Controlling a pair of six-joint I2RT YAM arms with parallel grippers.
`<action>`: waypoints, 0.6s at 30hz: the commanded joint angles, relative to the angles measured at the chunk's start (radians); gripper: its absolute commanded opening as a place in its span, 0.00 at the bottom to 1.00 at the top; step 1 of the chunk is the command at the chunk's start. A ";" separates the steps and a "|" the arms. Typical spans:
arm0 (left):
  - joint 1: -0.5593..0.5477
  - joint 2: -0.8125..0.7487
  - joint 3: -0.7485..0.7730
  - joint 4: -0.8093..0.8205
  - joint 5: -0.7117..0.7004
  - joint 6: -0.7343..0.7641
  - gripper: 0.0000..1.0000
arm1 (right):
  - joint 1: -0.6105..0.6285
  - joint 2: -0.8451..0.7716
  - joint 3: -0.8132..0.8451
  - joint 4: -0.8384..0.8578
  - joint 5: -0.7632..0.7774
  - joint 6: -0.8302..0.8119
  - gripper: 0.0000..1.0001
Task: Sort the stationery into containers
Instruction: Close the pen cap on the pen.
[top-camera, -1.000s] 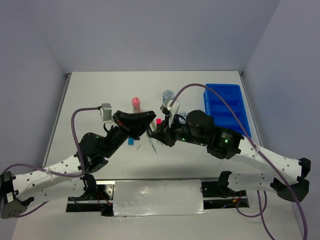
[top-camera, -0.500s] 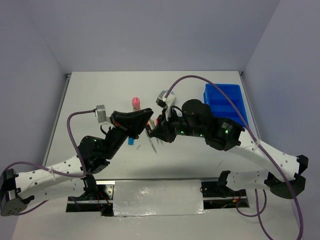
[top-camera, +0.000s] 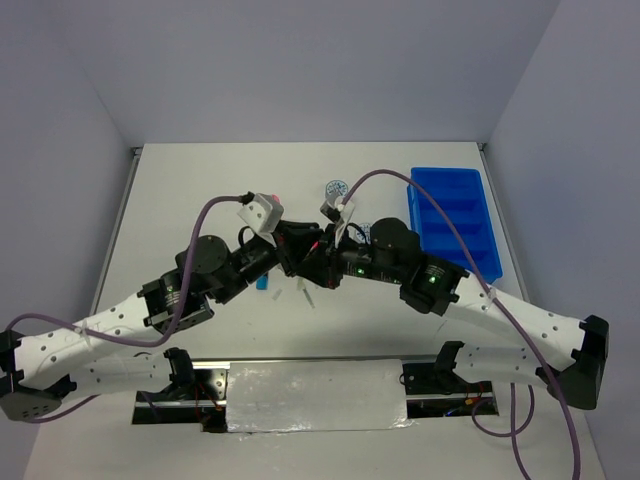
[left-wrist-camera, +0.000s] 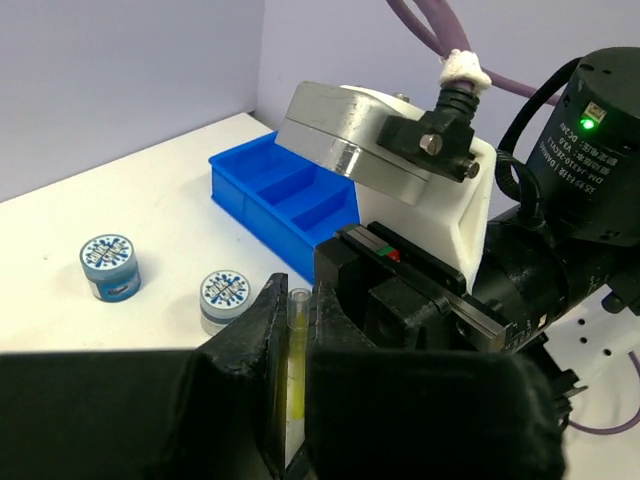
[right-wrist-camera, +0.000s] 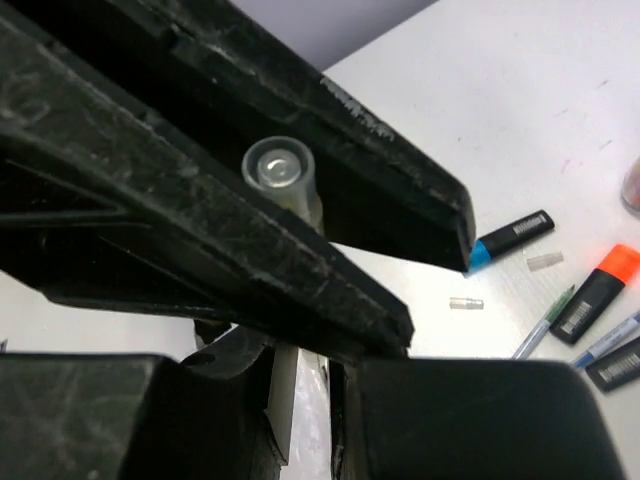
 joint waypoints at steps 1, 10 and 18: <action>-0.056 0.047 0.014 -0.033 0.292 -0.028 0.16 | 0.001 0.007 -0.010 0.254 -0.014 0.011 0.00; -0.048 0.011 0.095 -0.234 -0.353 -0.222 0.99 | -0.081 -0.119 -0.212 0.279 0.104 0.171 0.00; -0.025 -0.043 0.368 -0.959 -0.959 -0.695 0.99 | -0.371 -0.309 -0.267 -0.120 0.548 0.294 0.00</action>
